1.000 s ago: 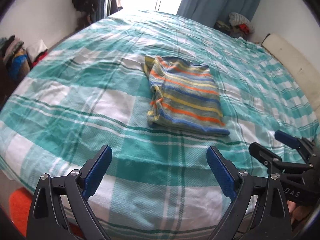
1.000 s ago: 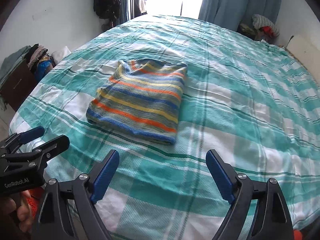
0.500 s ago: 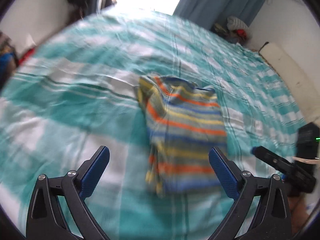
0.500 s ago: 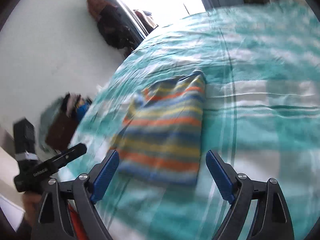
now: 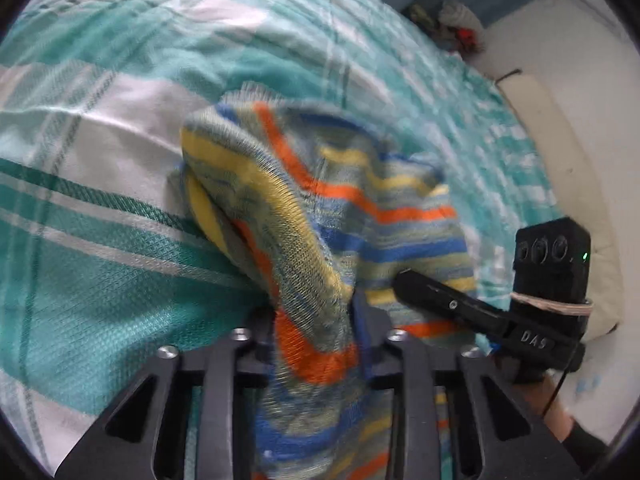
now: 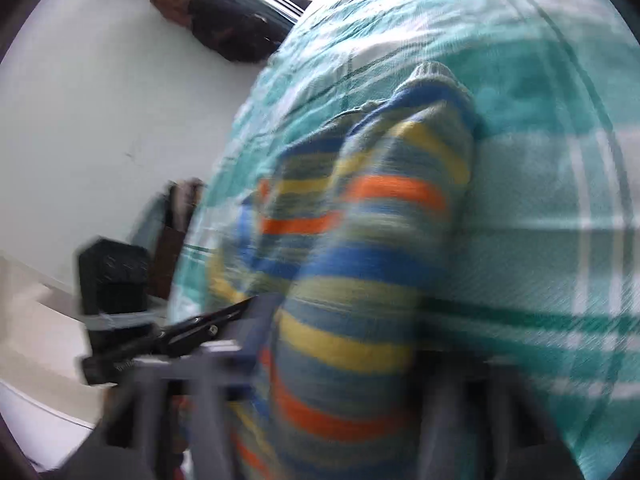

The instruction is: Fold small clothes

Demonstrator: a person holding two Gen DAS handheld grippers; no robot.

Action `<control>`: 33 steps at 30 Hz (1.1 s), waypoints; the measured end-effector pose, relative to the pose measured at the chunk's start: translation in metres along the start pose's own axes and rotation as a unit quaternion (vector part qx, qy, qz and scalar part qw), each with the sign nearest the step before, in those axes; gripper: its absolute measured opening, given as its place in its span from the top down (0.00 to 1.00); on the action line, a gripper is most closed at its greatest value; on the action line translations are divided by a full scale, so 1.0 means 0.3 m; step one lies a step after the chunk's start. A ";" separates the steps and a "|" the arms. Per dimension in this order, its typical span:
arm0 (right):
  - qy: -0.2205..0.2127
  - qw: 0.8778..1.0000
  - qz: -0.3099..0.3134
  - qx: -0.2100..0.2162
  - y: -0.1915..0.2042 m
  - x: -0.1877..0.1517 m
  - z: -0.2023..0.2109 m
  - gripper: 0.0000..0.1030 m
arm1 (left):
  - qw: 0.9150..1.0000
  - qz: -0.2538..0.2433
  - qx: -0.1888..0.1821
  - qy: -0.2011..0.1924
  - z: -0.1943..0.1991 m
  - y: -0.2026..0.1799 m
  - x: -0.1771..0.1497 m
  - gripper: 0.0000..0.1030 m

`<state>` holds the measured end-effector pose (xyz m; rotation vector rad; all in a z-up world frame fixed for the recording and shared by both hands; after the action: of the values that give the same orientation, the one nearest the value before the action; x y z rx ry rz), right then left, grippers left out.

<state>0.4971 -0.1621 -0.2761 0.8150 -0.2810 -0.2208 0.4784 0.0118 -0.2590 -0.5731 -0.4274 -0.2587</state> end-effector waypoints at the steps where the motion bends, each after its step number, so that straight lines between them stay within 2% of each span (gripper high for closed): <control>1: -0.010 1.000 0.008 0.004 0.022 -0.004 0.023 0.74 | 1.000 -0.010 0.002 -0.007 0.024 -0.011 0.008 0.80; 8: -0.072 0.992 0.084 0.061 0.301 -0.042 0.259 0.75 | 0.993 -0.082 0.014 -0.088 0.332 -0.198 0.082 0.79; 10: -0.082 0.992 0.081 0.054 0.331 -0.018 0.277 0.72 | 0.991 -0.091 0.039 -0.087 0.345 -0.199 0.109 0.66; 11: -0.084 0.993 0.071 0.037 0.326 -0.002 0.268 0.69 | 0.991 -0.093 0.067 -0.072 0.319 -0.190 0.116 0.50; 12: -0.088 0.994 0.057 0.008 0.299 0.015 0.259 0.49 | 0.989 -0.094 0.098 -0.058 0.287 -0.171 0.113 0.41; 13: -0.096 0.994 0.047 -0.020 0.271 0.023 0.262 0.21 | 0.985 -0.090 0.139 -0.041 0.258 -0.150 0.088 0.40; 14: -0.110 0.992 0.034 -0.056 0.242 0.016 0.278 0.14 | 0.983 -0.089 0.158 -0.032 0.248 -0.144 0.063 0.40; 16: -0.126 0.985 0.045 -0.108 0.222 -0.042 0.337 0.12 | 0.975 -0.105 0.196 -0.024 0.263 -0.158 -0.034 0.39; 17: -0.128 0.981 0.061 -0.131 0.230 -0.070 0.357 0.10 | 0.969 -0.116 0.215 -0.026 0.288 -0.178 -0.078 0.36; 19: -0.142 0.967 0.109 -0.180 0.263 -0.167 0.418 0.00 | 0.956 -0.138 0.258 -0.034 0.343 -0.236 -0.167 0.20; 20: -0.147 0.961 0.130 -0.195 0.280 -0.227 0.450 0.00 | 0.947 -0.145 0.285 -0.041 0.383 -0.276 -0.216 0.08; 21: -0.148 0.955 0.145 -0.213 0.292 -0.292 0.489 0.00 | 0.940 -0.147 0.304 -0.052 0.416 -0.311 -0.249 0.04; 22: -0.147 0.949 0.156 -0.230 0.298 -0.337 0.511 0.00 | 0.935 -0.147 0.316 -0.065 0.461 -0.349 -0.288 0.04; 23: -0.146 0.941 0.169 -0.253 0.309 -0.404 0.547 0.00 | 0.936 -0.139 0.315 -0.072 0.507 -0.386 -0.338 0.03; 25: -0.154 0.936 0.172 -0.267 0.309 -0.528 0.608 0.00 | 0.939 -0.119 0.315 -0.067 0.562 -0.420 -0.403 0.03; 27: -0.152 0.940 0.154 -0.265 0.322 -0.613 0.643 0.00 | 0.937 -0.089 0.331 -0.073 0.620 -0.443 -0.454 0.03; 29: -0.151 0.942 0.141 -0.266 0.335 -0.686 0.669 0.00 | 0.937 -0.058 0.342 -0.048 0.661 -0.456 -0.501 0.03; 31: -0.146 0.941 0.140 -0.272 0.361 -0.747 0.681 0.00 | 0.941 -0.054 0.331 -0.039 0.699 -0.473 -0.542 0.03; 33: -0.137 0.942 0.144 -0.271 0.385 -0.784 0.679 0.00 | 0.940 -0.050 0.334 -0.037 0.729 -0.493 -0.571 0.03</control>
<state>0.2187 -0.1537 -0.0955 0.1885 -0.5682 -0.1254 0.2064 0.0371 -0.1030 0.1084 -0.5833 -0.1732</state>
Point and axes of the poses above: each gripper's, at about its wrist camera, not at the fingertips, and z roughly against the way its jaws point, y to its left, x to its top, the point moved 4 cm from there along -z, roughly the way its jaws point, and after that the axes turned 14 degrees about -z, right-handed, at the moved point
